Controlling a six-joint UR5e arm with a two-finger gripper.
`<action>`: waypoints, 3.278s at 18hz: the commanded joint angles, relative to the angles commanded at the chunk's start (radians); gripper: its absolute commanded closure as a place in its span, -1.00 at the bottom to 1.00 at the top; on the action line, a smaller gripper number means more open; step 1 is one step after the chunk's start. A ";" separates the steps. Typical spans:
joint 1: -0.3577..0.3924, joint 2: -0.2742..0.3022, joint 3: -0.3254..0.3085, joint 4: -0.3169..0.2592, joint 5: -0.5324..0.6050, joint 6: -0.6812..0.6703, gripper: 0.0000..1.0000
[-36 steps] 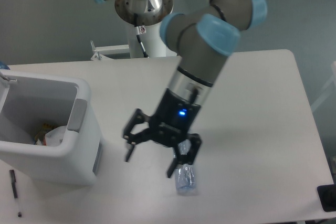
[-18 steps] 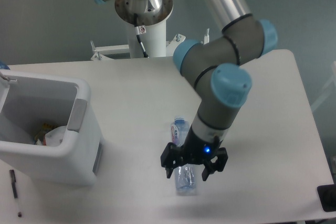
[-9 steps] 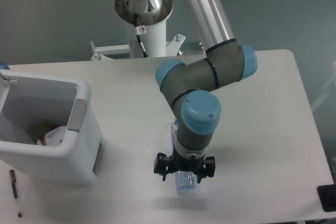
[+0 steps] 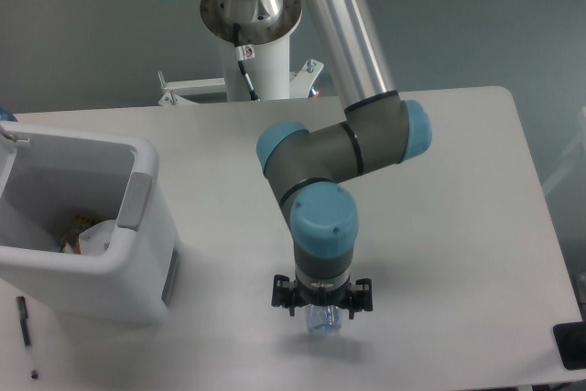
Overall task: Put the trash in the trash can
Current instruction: 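Lower the gripper around the bottle's end and close on it, then lift the bottle and carry it over the trash bin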
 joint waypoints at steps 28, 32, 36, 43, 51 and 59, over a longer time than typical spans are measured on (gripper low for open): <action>-0.028 -0.054 0.034 0.000 0.091 -0.094 0.16; -0.028 -0.043 0.034 -0.002 0.083 -0.092 0.20; -0.029 -0.020 0.040 -0.002 0.003 -0.092 0.20; -0.011 0.020 0.041 -0.002 -0.110 -0.094 0.20; 0.017 0.118 0.035 -0.002 -0.282 -0.091 0.20; 0.040 0.247 0.040 0.073 -0.497 -0.063 0.20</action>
